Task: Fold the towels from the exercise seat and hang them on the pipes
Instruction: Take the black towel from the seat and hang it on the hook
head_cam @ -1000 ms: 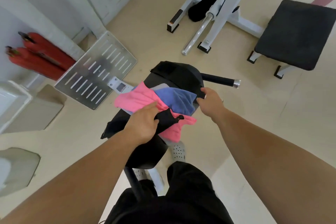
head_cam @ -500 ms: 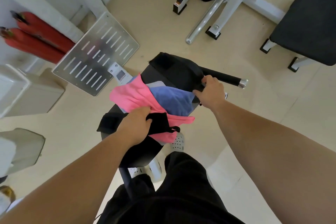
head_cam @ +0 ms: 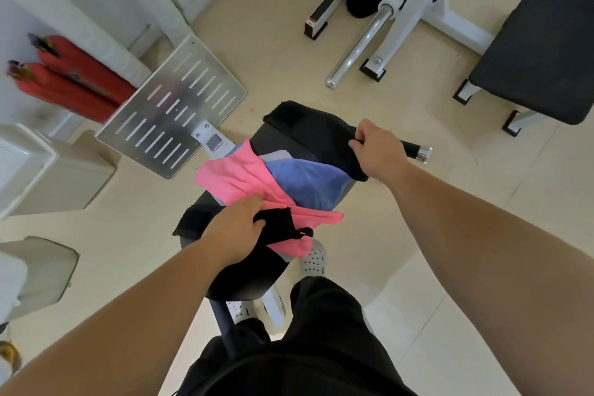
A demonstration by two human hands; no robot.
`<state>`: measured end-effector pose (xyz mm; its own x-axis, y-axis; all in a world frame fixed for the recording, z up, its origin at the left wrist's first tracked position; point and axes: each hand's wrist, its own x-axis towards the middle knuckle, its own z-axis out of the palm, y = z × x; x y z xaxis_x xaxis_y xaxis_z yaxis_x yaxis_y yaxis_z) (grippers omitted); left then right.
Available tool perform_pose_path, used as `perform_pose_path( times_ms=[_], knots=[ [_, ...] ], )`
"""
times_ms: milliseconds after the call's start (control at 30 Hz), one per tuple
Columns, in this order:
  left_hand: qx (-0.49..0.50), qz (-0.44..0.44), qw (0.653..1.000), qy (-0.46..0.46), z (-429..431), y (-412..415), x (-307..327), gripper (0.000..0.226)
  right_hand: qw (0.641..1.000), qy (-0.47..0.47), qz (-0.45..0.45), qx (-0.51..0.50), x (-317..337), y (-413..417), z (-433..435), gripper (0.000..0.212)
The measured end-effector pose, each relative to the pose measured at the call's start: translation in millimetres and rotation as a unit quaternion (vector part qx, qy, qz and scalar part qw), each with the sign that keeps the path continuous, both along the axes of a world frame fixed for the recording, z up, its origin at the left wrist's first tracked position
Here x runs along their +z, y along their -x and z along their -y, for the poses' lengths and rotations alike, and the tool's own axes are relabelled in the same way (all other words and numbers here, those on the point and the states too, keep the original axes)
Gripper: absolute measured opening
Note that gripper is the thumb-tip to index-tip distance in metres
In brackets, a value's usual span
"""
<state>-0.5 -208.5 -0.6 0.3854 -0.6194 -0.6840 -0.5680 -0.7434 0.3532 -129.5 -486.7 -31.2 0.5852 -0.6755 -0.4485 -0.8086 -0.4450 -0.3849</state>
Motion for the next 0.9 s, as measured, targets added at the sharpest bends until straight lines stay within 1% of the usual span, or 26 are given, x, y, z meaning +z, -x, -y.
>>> perform_pose_path(
  times_ms=[100,167,200,267,300,433,500,567,667,733,800,900],
  knots=[
    [0.047,-0.005,0.998,0.035,-9,-3,12,0.057,0.997,0.064,0.033,0.038,27,-19,5,0.012],
    [0.086,0.004,0.994,0.065,-18,-9,24,0.051,0.993,0.079,0.07,0.054,47,-36,5,0.008],
    [0.105,0.009,0.991,0.079,-24,-12,29,0.042,0.99,0.085,0.091,0.068,56,-47,3,0.007],
    [0.144,0.026,0.986,0.086,-38,-19,40,0.01,0.979,0.105,0.132,0.11,74,-68,-5,0.007],
    [0.163,0.037,0.982,0.086,-47,-23,46,0.006,0.973,0.116,0.15,0.133,83,-79,-11,0.007],
    [0.212,0.078,0.97,0.089,-91,-32,67,0.012,0.938,0.164,0.202,0.229,122,-121,-44,0.007],
    [0.228,0.094,0.964,0.098,-117,-35,76,0.02,0.92,0.199,0.195,0.275,145,-142,-65,0.008],
    [0.241,0.104,0.959,0.106,-143,-38,82,0.022,0.904,0.226,0.188,0.31,171,-161,-90,0.01],
    [0.273,0.113,0.945,0.138,-184,-43,89,0.023,0.872,0.274,0.216,0.343,212,-180,-136,0.014],
    [0.305,0.123,0.93,0.166,-213,-49,94,0.026,0.851,0.293,0.252,0.357,238,-187,-173,0.014],
    [0.34,0.139,0.91,0.193,-244,-58,100,0.024,0.832,0.292,0.286,0.374,262,-192,-214,0.012],
    [0.388,0.153,0.878,0.236,-296,-80,112,0.012,0.808,0.287,0.307,0.413,288,-196,-280,0.011]
  ],
)
